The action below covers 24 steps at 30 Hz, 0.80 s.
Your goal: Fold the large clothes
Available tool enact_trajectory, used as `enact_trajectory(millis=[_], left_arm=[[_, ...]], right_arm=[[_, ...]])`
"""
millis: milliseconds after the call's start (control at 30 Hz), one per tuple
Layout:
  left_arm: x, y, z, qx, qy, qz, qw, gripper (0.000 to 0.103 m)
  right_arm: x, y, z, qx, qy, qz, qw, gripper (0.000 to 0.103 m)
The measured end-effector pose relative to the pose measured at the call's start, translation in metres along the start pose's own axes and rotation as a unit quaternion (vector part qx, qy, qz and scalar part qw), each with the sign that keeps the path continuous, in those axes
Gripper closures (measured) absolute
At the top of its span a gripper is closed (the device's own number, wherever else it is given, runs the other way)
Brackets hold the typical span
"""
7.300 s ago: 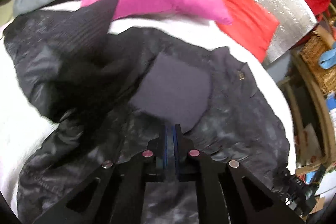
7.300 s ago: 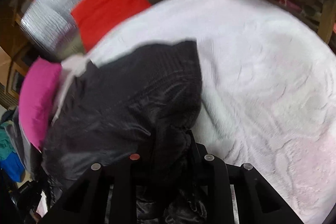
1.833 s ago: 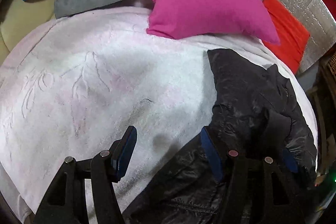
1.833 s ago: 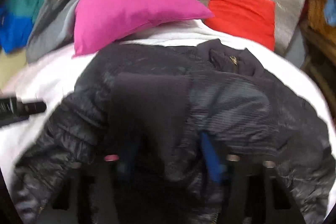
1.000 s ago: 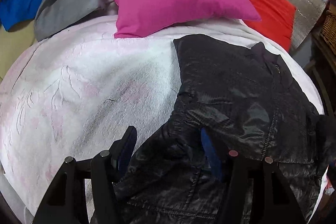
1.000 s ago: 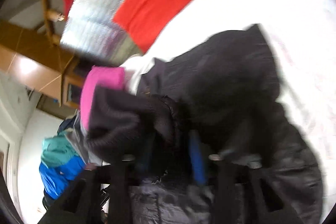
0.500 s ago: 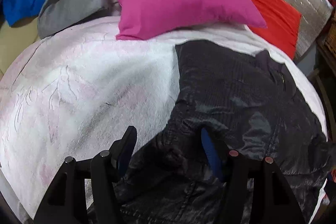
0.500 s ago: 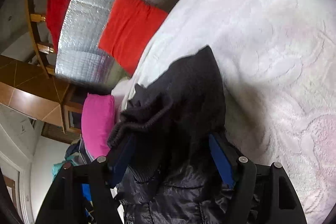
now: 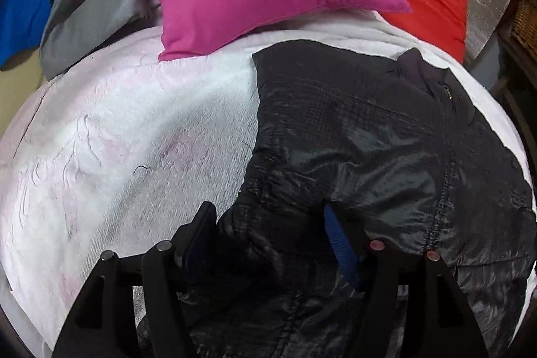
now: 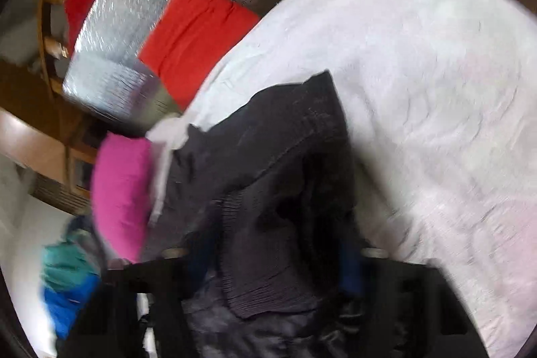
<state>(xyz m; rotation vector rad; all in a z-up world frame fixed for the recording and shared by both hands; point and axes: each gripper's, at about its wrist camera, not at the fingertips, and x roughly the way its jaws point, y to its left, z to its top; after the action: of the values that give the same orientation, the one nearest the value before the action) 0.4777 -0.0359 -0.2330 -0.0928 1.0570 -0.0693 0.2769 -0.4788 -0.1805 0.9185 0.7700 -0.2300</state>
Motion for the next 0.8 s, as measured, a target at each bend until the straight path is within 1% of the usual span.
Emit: enact_trajectory(millis=[33, 133, 200, 267, 300, 367, 433, 467, 500, 533, 567, 633, 733, 800], left_arm=[[-0.001, 0.001, 0.000, -0.003, -0.001, -0.002, 1.0000, 0.037], [-0.001, 0.005, 0.002, -0.006, 0.000, -0.006, 1.0000, 0.038], [0.001, 0.005, 0.002, -0.004, 0.005, -0.006, 1.0000, 0.037], [0.004, 0.004, 0.000, 0.001, 0.016, -0.005, 0.9999, 0.033], [0.003, 0.004, -0.001, 0.003, 0.017, -0.006, 0.9998, 0.033], [-0.001, 0.005, -0.003, 0.003, 0.016, -0.008, 0.9998, 0.033], [-0.008, 0.009, -0.004, 0.002, 0.011, -0.010, 0.9999, 0.033], [-0.012, 0.011, -0.005, 0.001, 0.007, -0.010, 0.9999, 0.033], [-0.016, 0.014, -0.006, -0.001, 0.002, -0.009, 1.0000, 0.033], [-0.021, 0.016, -0.006, -0.002, -0.003, -0.008, 1.0000, 0.033], [-0.025, 0.019, -0.007, 0.000, -0.007, -0.008, 0.9999, 0.033], [-0.033, 0.022, -0.009, 0.008, -0.015, -0.007, 0.9998, 0.033], [-0.040, 0.023, -0.013, 0.028, -0.026, 0.001, 0.9992, 0.032], [-0.040, 0.026, -0.014, 0.034, -0.026, 0.009, 0.9990, 0.029]], right_arm=[[-0.004, 0.003, 0.000, -0.011, -0.012, -0.001, 1.000, 0.081], [-0.010, 0.007, 0.004, -0.025, -0.028, -0.001, 0.999, 0.082], [-0.003, 0.007, 0.004, -0.032, -0.027, -0.016, 0.999, 0.082], [0.013, 0.002, 0.004, -0.039, -0.001, -0.045, 0.998, 0.079], [0.016, 0.000, 0.003, -0.039, 0.007, -0.050, 0.998, 0.079], [0.010, 0.002, 0.004, -0.036, 0.006, -0.048, 0.998, 0.079], [-0.002, 0.008, 0.006, -0.047, 0.000, -0.037, 0.998, 0.077], [-0.010, 0.008, 0.006, -0.051, -0.008, -0.033, 0.998, 0.072], [-0.018, 0.007, 0.005, -0.052, -0.017, -0.031, 0.998, 0.056], [-0.025, 0.005, 0.005, -0.051, -0.027, -0.031, 0.998, 0.035], [-0.035, 0.002, 0.005, -0.048, -0.040, -0.028, 0.998, 0.030], [-0.041, 0.000, 0.007, -0.052, -0.047, -0.025, 0.997, 0.029], [-0.047, -0.011, 0.004, -0.054, -0.044, -0.035, 0.997, 0.029], [-0.042, -0.021, 0.004, -0.042, -0.033, -0.036, 0.998, 0.029]])
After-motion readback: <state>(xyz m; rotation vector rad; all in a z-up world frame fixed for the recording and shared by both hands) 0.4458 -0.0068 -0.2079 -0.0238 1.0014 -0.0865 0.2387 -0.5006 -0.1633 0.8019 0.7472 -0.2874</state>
